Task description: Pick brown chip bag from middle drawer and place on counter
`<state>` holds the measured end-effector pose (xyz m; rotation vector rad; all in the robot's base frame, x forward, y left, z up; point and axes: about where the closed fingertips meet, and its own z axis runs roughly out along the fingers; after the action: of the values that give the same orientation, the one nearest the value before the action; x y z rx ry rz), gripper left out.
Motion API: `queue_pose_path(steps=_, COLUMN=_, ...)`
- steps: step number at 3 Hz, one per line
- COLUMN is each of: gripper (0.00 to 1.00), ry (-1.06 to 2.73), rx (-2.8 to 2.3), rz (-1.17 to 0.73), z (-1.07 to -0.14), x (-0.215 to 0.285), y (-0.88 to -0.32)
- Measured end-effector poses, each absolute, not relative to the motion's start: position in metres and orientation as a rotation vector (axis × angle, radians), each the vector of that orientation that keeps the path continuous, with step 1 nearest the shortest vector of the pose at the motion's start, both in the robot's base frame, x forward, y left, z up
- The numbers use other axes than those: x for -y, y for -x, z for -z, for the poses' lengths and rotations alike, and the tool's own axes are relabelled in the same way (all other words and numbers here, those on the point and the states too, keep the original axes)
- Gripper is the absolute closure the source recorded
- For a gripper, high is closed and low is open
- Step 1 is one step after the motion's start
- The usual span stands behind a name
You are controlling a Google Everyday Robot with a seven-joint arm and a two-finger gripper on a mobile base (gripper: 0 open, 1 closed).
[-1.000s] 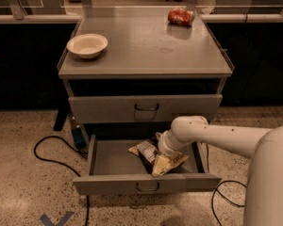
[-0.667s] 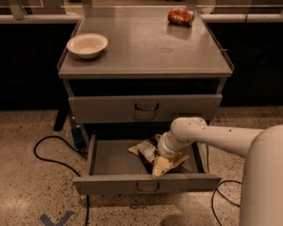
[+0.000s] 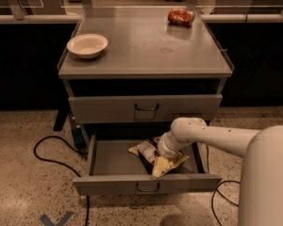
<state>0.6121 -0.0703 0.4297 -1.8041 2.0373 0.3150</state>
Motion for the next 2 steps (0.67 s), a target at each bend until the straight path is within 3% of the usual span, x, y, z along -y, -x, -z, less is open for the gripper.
queue_pose_path(steps=2, gripper=0.65, ry=1.804, rx=-2.037, rz=-0.315, z=-0.4297, x=0.0703, y=-0.6121)
